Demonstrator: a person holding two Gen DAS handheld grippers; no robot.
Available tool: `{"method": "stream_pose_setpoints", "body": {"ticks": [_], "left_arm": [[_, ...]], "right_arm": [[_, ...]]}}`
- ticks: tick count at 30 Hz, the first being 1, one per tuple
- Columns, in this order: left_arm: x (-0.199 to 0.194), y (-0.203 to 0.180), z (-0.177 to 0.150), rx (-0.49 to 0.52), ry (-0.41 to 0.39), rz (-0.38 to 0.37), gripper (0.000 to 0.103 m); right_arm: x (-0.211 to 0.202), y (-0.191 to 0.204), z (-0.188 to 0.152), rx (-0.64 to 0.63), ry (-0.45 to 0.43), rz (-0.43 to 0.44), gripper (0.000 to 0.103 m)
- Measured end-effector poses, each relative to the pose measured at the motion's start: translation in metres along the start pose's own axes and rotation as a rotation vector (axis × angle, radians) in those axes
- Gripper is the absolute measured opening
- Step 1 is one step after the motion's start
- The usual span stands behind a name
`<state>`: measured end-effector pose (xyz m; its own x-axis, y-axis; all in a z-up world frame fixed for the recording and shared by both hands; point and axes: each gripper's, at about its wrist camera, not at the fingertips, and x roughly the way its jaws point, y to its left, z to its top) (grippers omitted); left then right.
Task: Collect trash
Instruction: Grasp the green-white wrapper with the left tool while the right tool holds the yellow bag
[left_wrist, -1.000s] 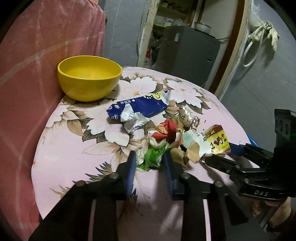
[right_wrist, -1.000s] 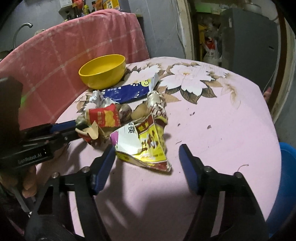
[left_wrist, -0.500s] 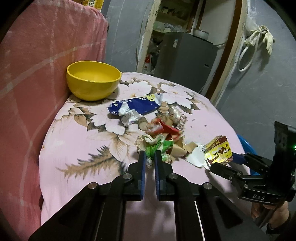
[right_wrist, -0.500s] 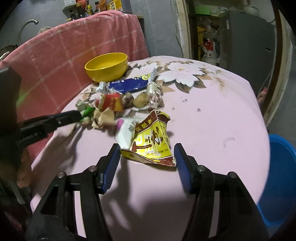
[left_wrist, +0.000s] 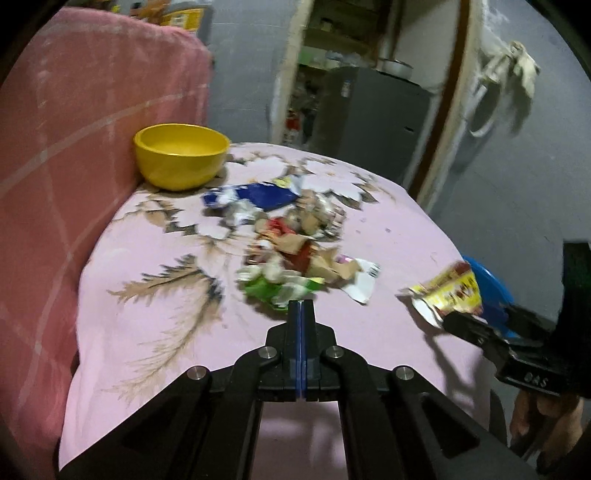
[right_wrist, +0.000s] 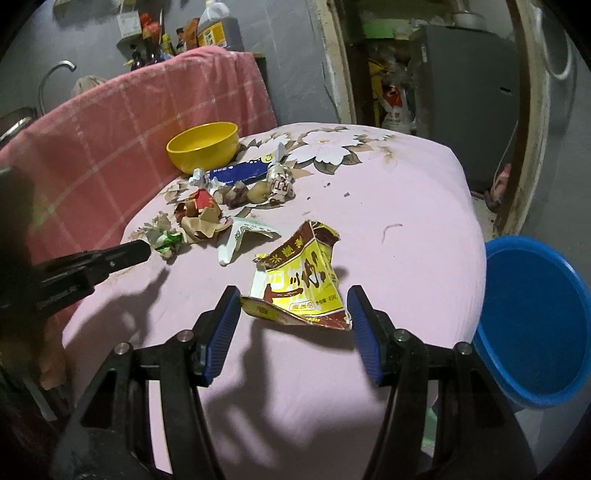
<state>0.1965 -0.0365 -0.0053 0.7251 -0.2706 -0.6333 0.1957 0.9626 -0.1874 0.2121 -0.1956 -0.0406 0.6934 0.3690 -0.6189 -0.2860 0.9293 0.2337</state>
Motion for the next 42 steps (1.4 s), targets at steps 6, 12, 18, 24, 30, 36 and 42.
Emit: {"method": "stream_pose_setpoints", "body": {"ticks": [6,12,18,24,30,36,42], "left_arm": [[0.004,0.023,0.002,-0.094,0.028,0.017,0.045],[0.020,0.017,0.013,-0.017,0.055,0.014,0.045],[0.042,0.011,0.011,0.039,0.134,0.043,0.045],[0.037,0.007,0.010,0.060,0.109,0.035,0.016],[0.024,-0.010,0.006,0.141,0.060,0.053,0.010],[0.003,-0.030,0.005,0.173,-0.009,0.035,0.010],[-0.019,-0.066,0.024,0.183,-0.172,-0.056,0.010]], "right_arm": [[0.006,-0.001,-0.004,0.021,0.000,0.019,0.067],[0.016,0.000,-0.001,0.022,-0.009,-0.012,0.068],[0.025,0.000,0.006,0.025,-0.022,-0.038,0.068],[0.024,0.002,0.004,0.015,-0.026,-0.047,0.068],[0.014,0.001,-0.002,0.016,-0.035,-0.034,0.067],[-0.006,-0.003,-0.005,0.039,-0.099,-0.017,0.067],[-0.053,-0.020,0.002,0.061,-0.277,-0.043,0.067]]}}
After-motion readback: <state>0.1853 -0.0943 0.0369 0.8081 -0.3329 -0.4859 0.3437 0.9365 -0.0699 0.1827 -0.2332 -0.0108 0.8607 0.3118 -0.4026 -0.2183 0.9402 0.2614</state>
